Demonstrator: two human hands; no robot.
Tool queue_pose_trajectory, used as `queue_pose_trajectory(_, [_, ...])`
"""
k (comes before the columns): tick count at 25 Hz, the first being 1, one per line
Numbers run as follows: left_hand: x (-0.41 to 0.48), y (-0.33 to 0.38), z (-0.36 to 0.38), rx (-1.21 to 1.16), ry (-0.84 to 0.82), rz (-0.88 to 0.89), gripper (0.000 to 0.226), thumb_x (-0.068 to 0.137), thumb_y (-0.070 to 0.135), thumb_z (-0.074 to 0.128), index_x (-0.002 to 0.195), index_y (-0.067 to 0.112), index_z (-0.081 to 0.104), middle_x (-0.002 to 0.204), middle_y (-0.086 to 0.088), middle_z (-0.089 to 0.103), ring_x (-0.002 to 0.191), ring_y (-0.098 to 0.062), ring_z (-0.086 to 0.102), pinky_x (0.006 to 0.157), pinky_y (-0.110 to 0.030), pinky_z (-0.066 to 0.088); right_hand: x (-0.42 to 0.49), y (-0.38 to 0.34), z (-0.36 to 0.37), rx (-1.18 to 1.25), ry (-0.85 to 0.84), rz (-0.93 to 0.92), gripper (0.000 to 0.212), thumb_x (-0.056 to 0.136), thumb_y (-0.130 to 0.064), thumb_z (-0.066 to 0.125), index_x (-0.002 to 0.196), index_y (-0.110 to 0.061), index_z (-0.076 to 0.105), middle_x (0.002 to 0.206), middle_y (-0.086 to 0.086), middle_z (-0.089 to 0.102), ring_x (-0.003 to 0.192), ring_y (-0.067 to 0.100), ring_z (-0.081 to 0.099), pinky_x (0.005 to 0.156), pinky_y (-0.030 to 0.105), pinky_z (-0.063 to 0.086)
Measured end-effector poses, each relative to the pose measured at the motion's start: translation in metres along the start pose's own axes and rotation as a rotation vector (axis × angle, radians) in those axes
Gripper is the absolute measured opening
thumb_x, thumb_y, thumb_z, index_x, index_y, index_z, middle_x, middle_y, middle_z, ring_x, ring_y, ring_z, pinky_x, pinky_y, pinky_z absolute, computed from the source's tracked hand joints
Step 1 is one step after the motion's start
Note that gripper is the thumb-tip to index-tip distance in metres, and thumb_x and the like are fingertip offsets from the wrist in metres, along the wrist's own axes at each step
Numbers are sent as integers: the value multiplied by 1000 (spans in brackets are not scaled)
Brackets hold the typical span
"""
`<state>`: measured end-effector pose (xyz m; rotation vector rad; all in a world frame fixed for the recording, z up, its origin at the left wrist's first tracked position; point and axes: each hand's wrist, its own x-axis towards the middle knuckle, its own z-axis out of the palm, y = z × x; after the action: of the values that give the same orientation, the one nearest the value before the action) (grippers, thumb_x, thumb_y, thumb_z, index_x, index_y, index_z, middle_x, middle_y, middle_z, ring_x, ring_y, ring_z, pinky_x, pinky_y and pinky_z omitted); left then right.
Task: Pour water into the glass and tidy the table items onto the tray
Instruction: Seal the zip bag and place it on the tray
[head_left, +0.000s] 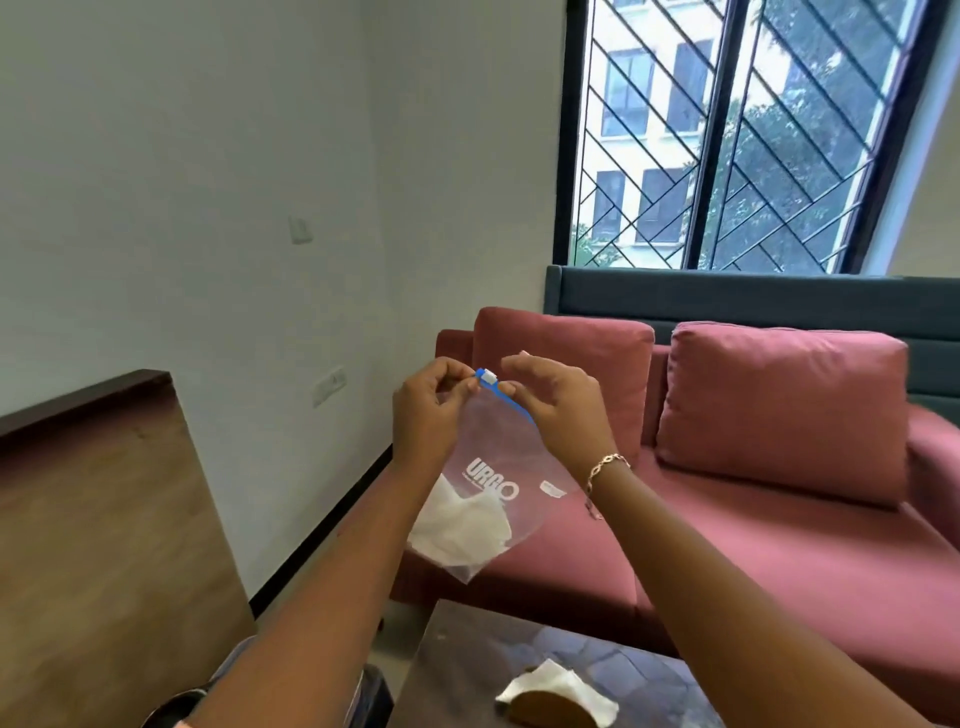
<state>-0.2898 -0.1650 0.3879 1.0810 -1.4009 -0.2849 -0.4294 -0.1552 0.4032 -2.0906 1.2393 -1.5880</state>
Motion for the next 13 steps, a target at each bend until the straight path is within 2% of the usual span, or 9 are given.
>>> queue_pose_trajectory(2, [1, 5, 0, -7, -5, 13, 7, 83, 8, 66, 76, 9, 63, 64, 10, 58, 56, 8, 55, 55, -6, 39, 7, -8, 6, 3, 10, -13, 21, 80, -15, 68, 98, -6, 70, 99, 10, 72, 98, 17, 64, 85, 15, 43])
queue_pose_trajectory(5, [0, 9, 3, -21, -9, 20, 9, 83, 16, 67, 76, 12, 61, 65, 14, 57, 57, 7, 55, 55, -7, 41, 11, -10, 9, -26, 46, -32, 12, 79, -11, 67, 90, -7, 72, 90, 8, 73, 83, 19, 67, 82, 33, 53])
queue_pose_trajectory(8, [-4, 12, 7, -34, -4, 9, 11, 85, 11, 64, 76, 14, 59, 66, 13, 56, 60, 8, 54, 56, -7, 42, 13, -9, 8, -13, 57, 7, 7, 79, -8, 67, 84, -7, 71, 84, 6, 73, 75, 15, 65, 76, 33, 55])
queue_pose_trajectory(11, [-5, 13, 12, -76, -22, -14, 9, 85, 10, 64, 78, 12, 59, 68, 9, 57, 64, -2, 55, 64, -19, 47, 14, -7, 4, -25, 38, 28, 4, 79, -7, 66, 81, -7, 70, 83, 5, 72, 74, 14, 63, 75, 33, 54])
queue_pose_trajectory(13, [-5, 14, 14, -105, -32, -6, 7, 84, 8, 64, 79, 10, 61, 68, 7, 58, 67, -8, 56, 66, -22, 48, 15, -7, 2, -36, 25, 34, 4, 80, -6, 64, 81, -6, 69, 84, 6, 72, 75, 15, 62, 74, 33, 53])
